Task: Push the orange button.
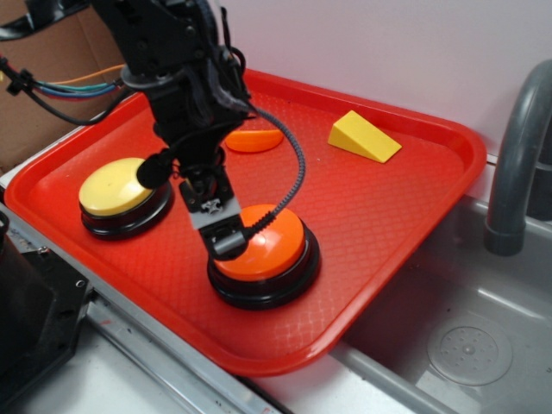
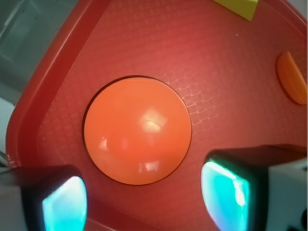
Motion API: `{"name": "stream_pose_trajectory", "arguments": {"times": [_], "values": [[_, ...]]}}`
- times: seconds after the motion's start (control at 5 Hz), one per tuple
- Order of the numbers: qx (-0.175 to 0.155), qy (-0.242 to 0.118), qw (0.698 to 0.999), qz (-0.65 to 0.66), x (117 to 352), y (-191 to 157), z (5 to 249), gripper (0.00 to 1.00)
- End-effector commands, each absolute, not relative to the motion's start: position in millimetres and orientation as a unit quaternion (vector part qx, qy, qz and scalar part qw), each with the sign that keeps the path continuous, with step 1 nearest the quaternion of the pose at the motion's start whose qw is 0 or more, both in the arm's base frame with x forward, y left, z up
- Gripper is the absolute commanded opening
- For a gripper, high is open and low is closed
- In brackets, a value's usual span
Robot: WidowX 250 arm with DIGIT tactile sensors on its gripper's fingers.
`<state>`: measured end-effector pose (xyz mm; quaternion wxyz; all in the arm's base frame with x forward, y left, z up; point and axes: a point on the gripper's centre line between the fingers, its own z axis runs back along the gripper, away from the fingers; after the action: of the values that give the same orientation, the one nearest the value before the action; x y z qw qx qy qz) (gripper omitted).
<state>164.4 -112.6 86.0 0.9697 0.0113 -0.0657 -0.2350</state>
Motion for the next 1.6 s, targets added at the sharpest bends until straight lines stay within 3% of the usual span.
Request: {"name": "stream_pose_trajectory", "arguments": {"times": [0.0,0.2,0.4,0.6,0.8,1.0,1.4], "values": [[0.004,-0.044,0.978,-0.203,185,-109,65,1.0],[0.0,-0.046,0.981,-0.189,198,-106,45,1.0],[-0.004,-0.025,0.981,-0.19,197,-112,25,1.0],[0.01,-0.043,0.982,-0.185,193,-109,56,1.0],[-0.001,-0.065,0.98,-0.19,188,-104,96,1.0],[0.015,-0.048,0.984,-0.174,179,-97,130,1.0],[0.016,-0.018,0.991,-0.132,170,-75,145,1.0]]}}
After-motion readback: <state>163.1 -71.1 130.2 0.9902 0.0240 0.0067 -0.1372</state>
